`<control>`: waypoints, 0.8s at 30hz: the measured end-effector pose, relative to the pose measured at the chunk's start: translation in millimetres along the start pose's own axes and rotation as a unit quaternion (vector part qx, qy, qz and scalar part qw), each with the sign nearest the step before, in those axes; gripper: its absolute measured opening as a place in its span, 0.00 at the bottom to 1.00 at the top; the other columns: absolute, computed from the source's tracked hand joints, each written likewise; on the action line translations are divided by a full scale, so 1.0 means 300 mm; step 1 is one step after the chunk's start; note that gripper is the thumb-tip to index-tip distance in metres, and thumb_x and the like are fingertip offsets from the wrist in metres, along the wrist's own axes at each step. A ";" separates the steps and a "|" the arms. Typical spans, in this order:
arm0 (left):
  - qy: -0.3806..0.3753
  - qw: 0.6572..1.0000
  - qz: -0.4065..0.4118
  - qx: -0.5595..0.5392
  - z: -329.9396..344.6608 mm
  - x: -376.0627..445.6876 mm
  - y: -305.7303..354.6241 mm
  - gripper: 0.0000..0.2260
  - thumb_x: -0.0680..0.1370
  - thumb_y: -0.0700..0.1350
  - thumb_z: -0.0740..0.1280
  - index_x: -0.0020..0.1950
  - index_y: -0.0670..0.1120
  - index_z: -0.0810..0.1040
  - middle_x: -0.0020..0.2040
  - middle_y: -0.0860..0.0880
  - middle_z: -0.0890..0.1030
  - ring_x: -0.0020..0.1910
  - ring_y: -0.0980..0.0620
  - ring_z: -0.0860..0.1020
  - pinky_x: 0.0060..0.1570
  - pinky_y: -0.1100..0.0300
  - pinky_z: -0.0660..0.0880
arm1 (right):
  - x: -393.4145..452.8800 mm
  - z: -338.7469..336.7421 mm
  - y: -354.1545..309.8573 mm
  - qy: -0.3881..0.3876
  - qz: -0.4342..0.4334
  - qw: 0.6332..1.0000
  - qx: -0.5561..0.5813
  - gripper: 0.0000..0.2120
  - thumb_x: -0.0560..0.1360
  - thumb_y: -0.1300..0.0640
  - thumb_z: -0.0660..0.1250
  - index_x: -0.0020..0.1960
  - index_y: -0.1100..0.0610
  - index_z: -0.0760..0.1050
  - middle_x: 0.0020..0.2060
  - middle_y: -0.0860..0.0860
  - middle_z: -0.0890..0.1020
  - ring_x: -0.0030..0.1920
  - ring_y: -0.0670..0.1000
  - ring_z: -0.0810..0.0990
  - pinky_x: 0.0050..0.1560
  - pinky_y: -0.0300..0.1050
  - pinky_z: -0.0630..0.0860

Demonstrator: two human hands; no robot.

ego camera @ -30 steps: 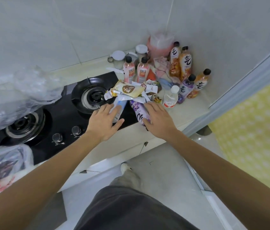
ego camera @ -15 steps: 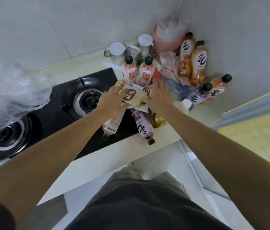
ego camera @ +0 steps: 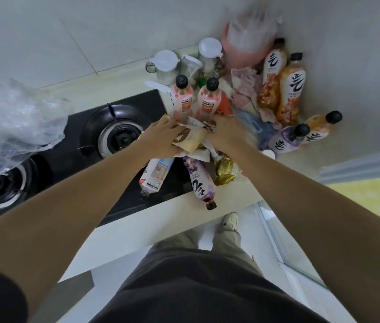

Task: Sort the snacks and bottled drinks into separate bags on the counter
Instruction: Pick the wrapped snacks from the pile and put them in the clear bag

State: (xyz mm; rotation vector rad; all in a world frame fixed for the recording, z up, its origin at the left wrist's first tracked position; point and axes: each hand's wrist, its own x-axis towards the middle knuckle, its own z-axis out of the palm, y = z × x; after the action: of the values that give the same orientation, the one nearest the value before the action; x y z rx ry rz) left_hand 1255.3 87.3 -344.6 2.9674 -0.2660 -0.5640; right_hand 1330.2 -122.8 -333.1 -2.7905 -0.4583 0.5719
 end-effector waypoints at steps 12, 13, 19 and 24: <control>0.046 0.999 0.011 -0.018 0.011 -0.055 0.004 0.28 0.81 0.40 0.63 0.81 0.53 0.64 0.71 0.46 0.70 0.72 0.43 0.65 0.63 0.45 0.71 | 0.015 0.047 0.019 0.062 0.007 0.997 0.043 0.15 0.85 0.50 0.61 0.56 0.56 0.84 0.58 0.57 0.77 0.58 0.61 0.76 0.55 0.54 0.75; 0.050 0.998 0.012 -0.027 0.007 -0.060 0.003 0.27 0.81 0.39 0.63 0.80 0.52 0.65 0.71 0.47 0.71 0.72 0.44 0.65 0.63 0.45 0.71 | 0.012 0.044 0.019 0.072 0.005 0.996 0.049 0.16 0.85 0.50 0.60 0.56 0.57 0.84 0.57 0.57 0.77 0.57 0.60 0.76 0.52 0.52 0.74; 0.152 0.984 0.000 -0.090 -0.021 -0.108 0.006 0.22 0.81 0.37 0.64 0.75 0.48 0.73 0.65 0.49 0.78 0.61 0.47 0.73 0.52 0.47 0.77 | -0.055 0.021 0.002 0.157 -0.033 0.982 0.100 0.14 0.85 0.55 0.61 0.47 0.58 0.81 0.45 0.56 0.79 0.45 0.57 0.77 0.41 0.47 0.65; 0.249 0.942 -0.057 -0.217 -0.068 -0.164 0.008 0.10 0.82 0.40 0.62 0.61 0.46 0.78 0.49 0.48 0.82 0.46 0.46 0.78 0.38 0.53 0.71 | -0.112 -0.034 -0.031 0.218 -0.059 0.964 0.143 0.14 0.83 0.58 0.62 0.39 0.56 0.72 0.33 0.50 0.74 0.36 0.54 0.73 0.36 0.48 0.65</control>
State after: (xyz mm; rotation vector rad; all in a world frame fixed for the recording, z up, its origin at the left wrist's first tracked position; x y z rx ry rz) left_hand 1217.4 95.8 -308.1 2.5802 0.0731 0.1240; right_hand 1302.6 -128.0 -310.0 -2.4865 -0.4024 -0.0128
